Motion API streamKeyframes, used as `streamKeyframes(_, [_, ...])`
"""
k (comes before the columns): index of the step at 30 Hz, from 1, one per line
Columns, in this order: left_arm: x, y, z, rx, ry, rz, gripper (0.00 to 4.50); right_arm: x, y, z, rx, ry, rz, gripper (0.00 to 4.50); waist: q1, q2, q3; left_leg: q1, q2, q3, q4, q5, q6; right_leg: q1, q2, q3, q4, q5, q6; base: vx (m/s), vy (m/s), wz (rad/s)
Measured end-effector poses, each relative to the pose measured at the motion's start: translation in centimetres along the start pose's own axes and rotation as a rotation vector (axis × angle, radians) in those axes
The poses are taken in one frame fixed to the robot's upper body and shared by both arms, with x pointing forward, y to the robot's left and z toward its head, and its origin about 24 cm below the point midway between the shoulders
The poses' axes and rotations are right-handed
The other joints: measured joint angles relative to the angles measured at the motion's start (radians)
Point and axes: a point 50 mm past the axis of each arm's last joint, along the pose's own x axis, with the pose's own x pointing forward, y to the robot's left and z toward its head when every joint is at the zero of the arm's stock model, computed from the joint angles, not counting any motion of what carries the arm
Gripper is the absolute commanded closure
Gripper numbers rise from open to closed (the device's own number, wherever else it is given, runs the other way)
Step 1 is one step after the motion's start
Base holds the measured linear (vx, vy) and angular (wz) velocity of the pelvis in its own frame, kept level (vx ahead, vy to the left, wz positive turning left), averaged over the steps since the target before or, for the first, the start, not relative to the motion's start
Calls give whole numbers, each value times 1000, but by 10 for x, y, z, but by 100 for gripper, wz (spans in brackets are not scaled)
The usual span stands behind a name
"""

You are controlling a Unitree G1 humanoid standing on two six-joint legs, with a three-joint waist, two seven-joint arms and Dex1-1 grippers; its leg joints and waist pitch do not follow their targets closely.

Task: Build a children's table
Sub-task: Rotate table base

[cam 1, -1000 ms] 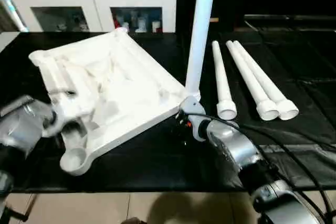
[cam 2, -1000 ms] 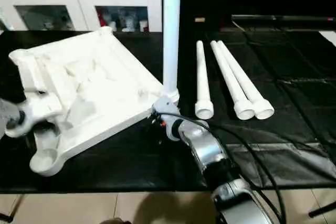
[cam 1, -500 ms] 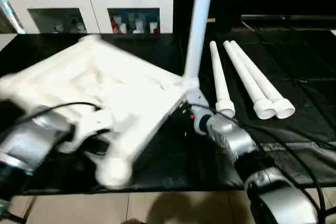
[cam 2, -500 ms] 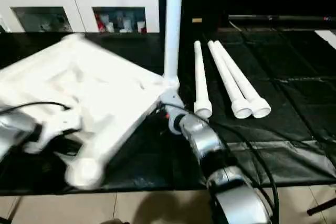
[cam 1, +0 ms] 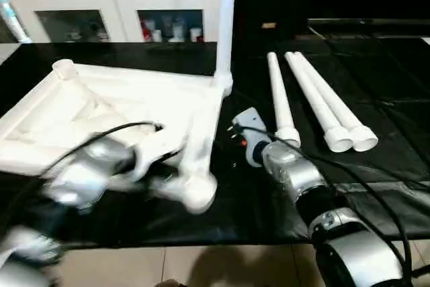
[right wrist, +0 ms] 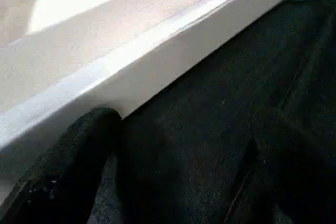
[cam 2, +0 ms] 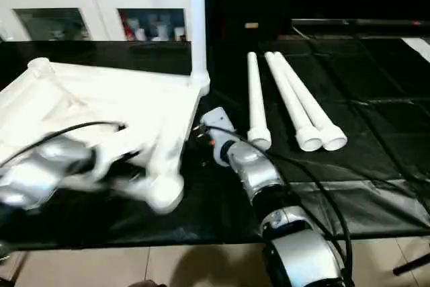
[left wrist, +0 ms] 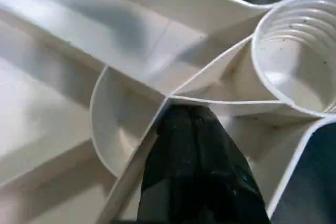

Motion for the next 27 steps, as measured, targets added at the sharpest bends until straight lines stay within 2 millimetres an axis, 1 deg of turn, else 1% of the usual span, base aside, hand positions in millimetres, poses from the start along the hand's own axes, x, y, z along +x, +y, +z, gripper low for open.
streamKeyframes(2, [7, 6, 4, -1, -12, 65, 444, -1, -2, 3, 23, -20, 1, 0, 1, 0, 0, 0, 0, 0, 1, 0, 0, 0, 0, 0, 0, 0, 0, 0, 0, 0])
streamKeyframes(5, [10, 11, 7, -14, -46, 123, 444, -2, -4, 10, 55, -57, -3, 0, 3, 0, 0, -1, 0, 0, 0, 0, 0, 0, 0, 0, 0, 1, 0, 0, 0, 0])
streamKeyframes(7, [9, 14, 12, -9, -82, 145, 444, -5, -8, 14, 86, -77, -22, 0, 6, 0, 0, -2, 0, 0, 0, 0, 0, -1, 0, 0, -1, 0, 0, 0, 0, 0])
streamKeyframes(9, [8, 16, 24, -3, -162, 157, 444, -7, -11, 24, 106, -121, -47, 0, 12, 0, 0, -2, 0, 0, 0, 0, 0, -1, 0, 0, -1, 0, 0, 0, 0, 0])
streamKeyframes(12, [10, 15, 39, 23, -261, 165, 444, -8, -13, 36, 100, -163, -73, 0, 15, 0, 0, -2, 0, 0, 0, 0, 0, -1, 0, 0, -1, 0, 0, 0, 0, 0])
streamKeyframes(14, [9, 16, 41, 14, -291, 185, 444, -11, -18, 38, 96, -171, -105, 0, 16, 0, 0, -2, 0, 0, 1, 0, 0, -1, 0, 0, -1, 1, 0, 0, 0, 0])
streamKeyframes(15, [7, 18, 41, 0, -303, 196, 444, -14, -24, 37, 100, -172, -138, 0, 16, 0, 0, -2, 0, 0, 1, 0, 0, -1, 0, 0, -1, 1, 0, 0, 0, 0])
streamKeyframes(18, [0, 21, 42, -16, -324, 206, 408, -22, -43, 39, 133, -176, -234, 0, 15, 0, 0, -2, 0, 0, 1, 0, 0, -1, 0, 0, 0, 1, 0, 0, 0, 0])
streamKeyframes(20, [-6, 21, 48, 5, -349, 197, 403, -26, -54, 45, 142, -185, -282, 0, 14, 0, 0, -2, 0, 0, 1, 0, 0, -1, 0, 0, 0, 1, 0, 0, 0, 0])
streamKeyframes(21, [-10, 19, 51, 17, -360, 184, 403, -27, -57, 49, 140, -184, -294, 0, 13, 0, 0, -2, 0, 0, 1, 0, 0, -2, 0, 0, -1, 1, 0, 0, 0, 0])
streamKeyframes(22, [-11, 17, 55, 28, -377, 166, 389, -28, -60, 51, 143, -184, -307, 0, 13, 0, 0, -2, 0, 0, 0, 0, 0, -2, 0, 0, 0, 1, 0, 0, 0, 0])
streamKeyframes(23, [-14, 15, 61, 45, -399, 151, 389, -29, -62, 53, 142, -183, -317, 0, 13, 0, 0, -2, 0, 0, 0, 0, 0, -2, 0, 0, -1, 0, 0, 0, 0, 0])
streamKeyframes(24, [-15, 14, 63, 53, -409, 137, 373, -29, -63, 53, 144, -179, -321, 0, 12, 0, 0, -2, 0, 0, 0, 0, 0, -2, 0, 0, -1, 0, 0, 0, 0, 0])
streamKeyframes(26, [-17, 11, 67, 64, -421, 120, 367, -28, -63, 51, 151, -164, -323, 0, 13, 0, 0, -2, 0, 0, 0, 0, 0, -2, 0, 0, 0, 0, 0, 0, 0, 0])
streamKeyframes(27, [-17, 11, 67, 63, -423, 114, 342, -28, -63, 50, 153, -159, -325, 0, 13, 0, 0, -2, 0, 0, 0, 0, 0, -2, 0, 0, 0, 0, 0, 0, 0, 0])
